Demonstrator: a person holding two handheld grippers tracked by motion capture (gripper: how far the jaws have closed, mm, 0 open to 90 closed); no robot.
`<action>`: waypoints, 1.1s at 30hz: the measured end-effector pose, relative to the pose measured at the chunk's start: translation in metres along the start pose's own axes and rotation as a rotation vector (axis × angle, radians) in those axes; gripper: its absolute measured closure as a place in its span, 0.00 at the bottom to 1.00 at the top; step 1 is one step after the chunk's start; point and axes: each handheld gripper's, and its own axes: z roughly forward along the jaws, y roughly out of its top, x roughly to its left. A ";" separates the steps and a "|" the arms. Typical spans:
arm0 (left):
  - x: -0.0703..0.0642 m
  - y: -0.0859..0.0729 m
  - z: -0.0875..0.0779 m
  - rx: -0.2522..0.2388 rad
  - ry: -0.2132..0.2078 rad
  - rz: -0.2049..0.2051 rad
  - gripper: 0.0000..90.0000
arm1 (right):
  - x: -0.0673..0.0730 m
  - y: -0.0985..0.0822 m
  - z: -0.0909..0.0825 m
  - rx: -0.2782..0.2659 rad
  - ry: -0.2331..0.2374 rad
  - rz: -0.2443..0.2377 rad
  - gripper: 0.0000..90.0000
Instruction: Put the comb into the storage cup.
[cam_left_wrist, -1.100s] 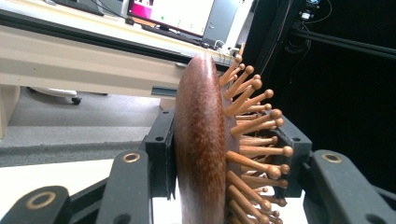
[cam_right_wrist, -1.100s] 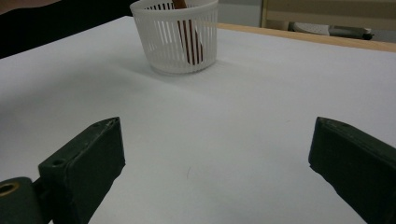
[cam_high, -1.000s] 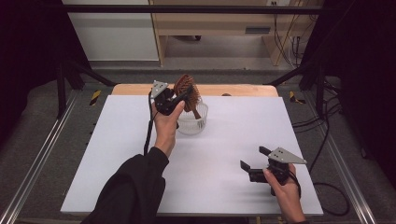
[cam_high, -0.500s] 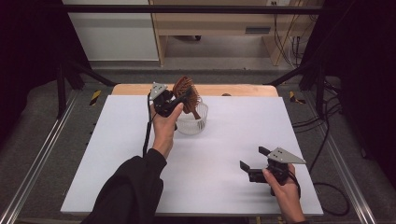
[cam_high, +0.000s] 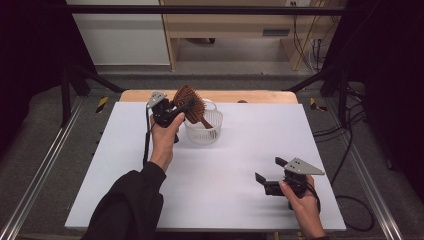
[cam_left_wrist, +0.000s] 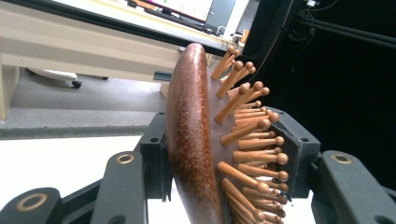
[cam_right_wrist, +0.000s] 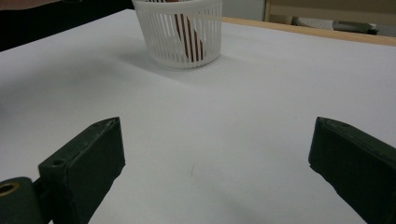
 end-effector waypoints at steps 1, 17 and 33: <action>0.003 0.000 -0.001 0.000 0.004 -0.004 0.53 | 0.000 0.000 0.000 0.001 0.001 0.001 0.04; 0.018 -0.007 -0.009 0.008 -0.011 -0.024 0.50 | 0.001 0.000 0.002 0.009 0.002 -0.005 0.04; 0.025 -0.009 -0.009 0.012 -0.013 -0.034 0.47 | 0.001 -0.001 0.004 0.016 0.005 -0.002 0.04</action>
